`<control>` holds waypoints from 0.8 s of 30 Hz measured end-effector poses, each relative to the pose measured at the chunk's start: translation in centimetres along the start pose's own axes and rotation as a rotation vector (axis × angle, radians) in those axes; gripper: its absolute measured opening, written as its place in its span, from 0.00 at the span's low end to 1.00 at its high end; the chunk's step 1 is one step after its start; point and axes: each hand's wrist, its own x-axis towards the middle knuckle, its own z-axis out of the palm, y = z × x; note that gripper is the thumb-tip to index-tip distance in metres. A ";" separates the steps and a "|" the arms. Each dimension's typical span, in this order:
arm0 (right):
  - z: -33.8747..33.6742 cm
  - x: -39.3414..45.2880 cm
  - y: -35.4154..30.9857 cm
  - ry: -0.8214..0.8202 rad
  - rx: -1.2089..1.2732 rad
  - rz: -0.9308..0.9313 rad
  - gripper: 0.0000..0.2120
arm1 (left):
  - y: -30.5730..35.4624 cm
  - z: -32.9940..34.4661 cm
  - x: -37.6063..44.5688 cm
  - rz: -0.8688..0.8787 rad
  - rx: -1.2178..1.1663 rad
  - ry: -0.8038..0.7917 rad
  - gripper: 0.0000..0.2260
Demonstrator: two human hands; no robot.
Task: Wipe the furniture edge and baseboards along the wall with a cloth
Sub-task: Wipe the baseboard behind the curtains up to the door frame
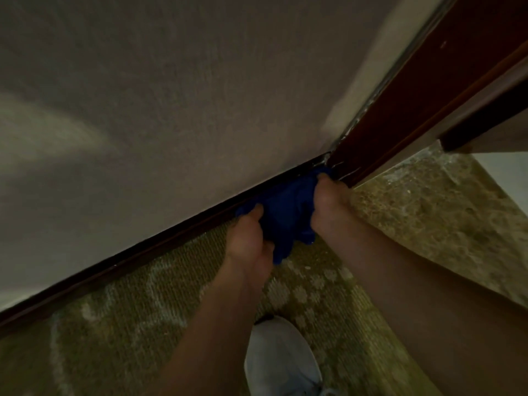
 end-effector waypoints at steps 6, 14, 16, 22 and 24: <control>-1.6 -1.6 2.2 -0.206 -0.058 0.053 0.14 | -1.5 -2.0 -0.7 0.180 0.156 0.117 0.17; -8.7 -1.0 5.2 -0.089 0.324 0.276 0.12 | -2.9 6.3 0.2 0.185 0.603 -0.027 0.16; -9.0 -0.8 4.8 -0.099 0.410 0.304 0.11 | -3.3 8.3 1.3 0.162 0.689 -0.027 0.18; -8.9 0.7 3.4 -0.046 0.362 0.301 0.11 | -5.1 10.5 2.4 0.190 0.755 0.029 0.16; -8.8 0.8 3.2 -0.029 0.385 0.318 0.09 | -4.9 10.4 3.2 0.179 0.715 0.023 0.19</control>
